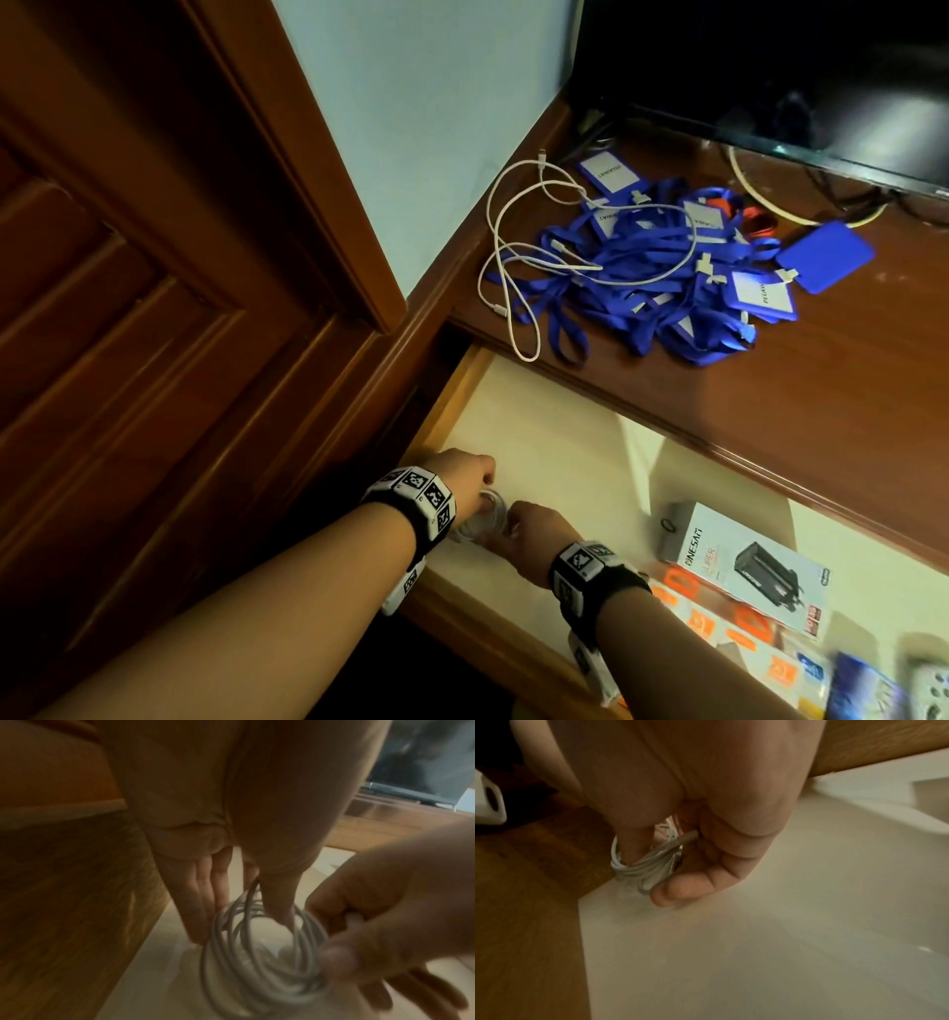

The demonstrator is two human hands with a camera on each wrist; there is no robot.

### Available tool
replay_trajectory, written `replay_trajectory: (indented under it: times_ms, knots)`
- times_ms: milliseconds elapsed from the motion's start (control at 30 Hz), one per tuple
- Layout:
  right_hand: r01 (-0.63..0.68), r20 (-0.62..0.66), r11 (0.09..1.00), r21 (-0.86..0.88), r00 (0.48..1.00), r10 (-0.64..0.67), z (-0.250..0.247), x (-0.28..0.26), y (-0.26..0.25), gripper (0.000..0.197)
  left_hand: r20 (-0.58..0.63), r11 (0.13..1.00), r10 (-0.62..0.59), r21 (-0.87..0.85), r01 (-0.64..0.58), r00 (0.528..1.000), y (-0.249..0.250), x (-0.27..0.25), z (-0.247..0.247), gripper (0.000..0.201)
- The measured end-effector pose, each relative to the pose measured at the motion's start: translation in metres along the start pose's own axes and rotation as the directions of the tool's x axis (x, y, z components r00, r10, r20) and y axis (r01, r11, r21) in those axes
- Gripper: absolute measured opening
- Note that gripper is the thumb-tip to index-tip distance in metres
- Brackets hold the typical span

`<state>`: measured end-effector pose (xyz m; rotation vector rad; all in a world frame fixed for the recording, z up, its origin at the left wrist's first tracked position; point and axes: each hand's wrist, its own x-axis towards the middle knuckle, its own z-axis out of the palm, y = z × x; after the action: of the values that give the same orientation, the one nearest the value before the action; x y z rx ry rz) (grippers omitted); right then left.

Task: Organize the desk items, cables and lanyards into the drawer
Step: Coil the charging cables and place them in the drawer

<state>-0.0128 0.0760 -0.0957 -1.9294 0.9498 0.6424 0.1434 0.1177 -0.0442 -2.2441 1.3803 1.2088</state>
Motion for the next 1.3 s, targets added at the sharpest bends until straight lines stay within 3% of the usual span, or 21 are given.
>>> replay_trajectory:
  times_ms: [200, 400, 567, 767, 867, 967, 1033, 1100, 1167, 1300]
  knots:
    - [-0.023, -0.047, 0.993, -0.119, 0.999, 0.017, 0.003, 0.005, -0.010, 0.055, -0.103, 0.999, -0.006, -0.054, 0.000, 0.995, -0.006, -0.012, -0.010, 0.047]
    - [0.011, -0.147, 0.985, -0.173, 0.988, -0.037, 0.003, 0.005, -0.015, 0.066, -0.240, 0.997, -0.022, -0.076, 0.004, 0.971, -0.014, -0.024, -0.011, 0.015]
    - [0.047, -0.167, 0.982, -0.186, 0.983, -0.079, -0.003, 0.004, -0.013, 0.065, -0.203, 0.998, -0.030, 0.043, 0.039, 0.979, -0.013, -0.017, -0.008, 0.012]
    - [-0.050, -0.107, 0.991, -0.125, 0.994, 0.037, -0.005, 0.014, -0.014, 0.037, -0.161, 0.996, -0.056, -0.071, 0.045, 0.985, -0.019, -0.014, 0.001, 0.018]
    - [-0.088, -0.106, 0.996, 0.009, 0.990, 0.089, -0.013, 0.008, -0.013, 0.026, -0.154, 0.983, -0.041, -0.185, 0.012, 0.987, -0.021, -0.025, -0.002, 0.022]
    - [-0.018, -0.218, 0.980, 0.196, 0.974, 0.062, -0.032, -0.015, -0.009, 0.033, -0.211, 0.906, 0.002, -0.413, -0.091, 0.977, -0.021, -0.043, -0.012, 0.020]
    - [0.183, -0.357, 0.953, 0.242, 0.930, -0.088, -0.050, -0.040, -0.007, 0.058, -0.274, 0.831, 0.057, -0.519, -0.198, 0.960, -0.017, -0.060, -0.024, 0.022]
    - [0.433, -0.459, 0.879, 0.201, 0.834, -0.306, -0.073, -0.068, -0.010, 0.074, -0.316, 0.731, 0.129, -0.610, -0.305, 0.940, -0.008, -0.080, -0.040, 0.028]
    - [0.562, -0.501, 0.807, 0.182, 0.759, -0.415, -0.097, -0.096, -0.013, 0.068, -0.373, 0.607, 0.184, -0.684, -0.403, 0.909, 0.004, -0.102, -0.060, 0.030]
    - [0.595, -0.586, 0.767, 0.238, 0.718, -0.375, -0.136, -0.143, -0.022, 0.025, -0.557, 0.448, 0.219, -0.672, -0.590, 0.801, 0.027, -0.138, -0.101, 0.027]
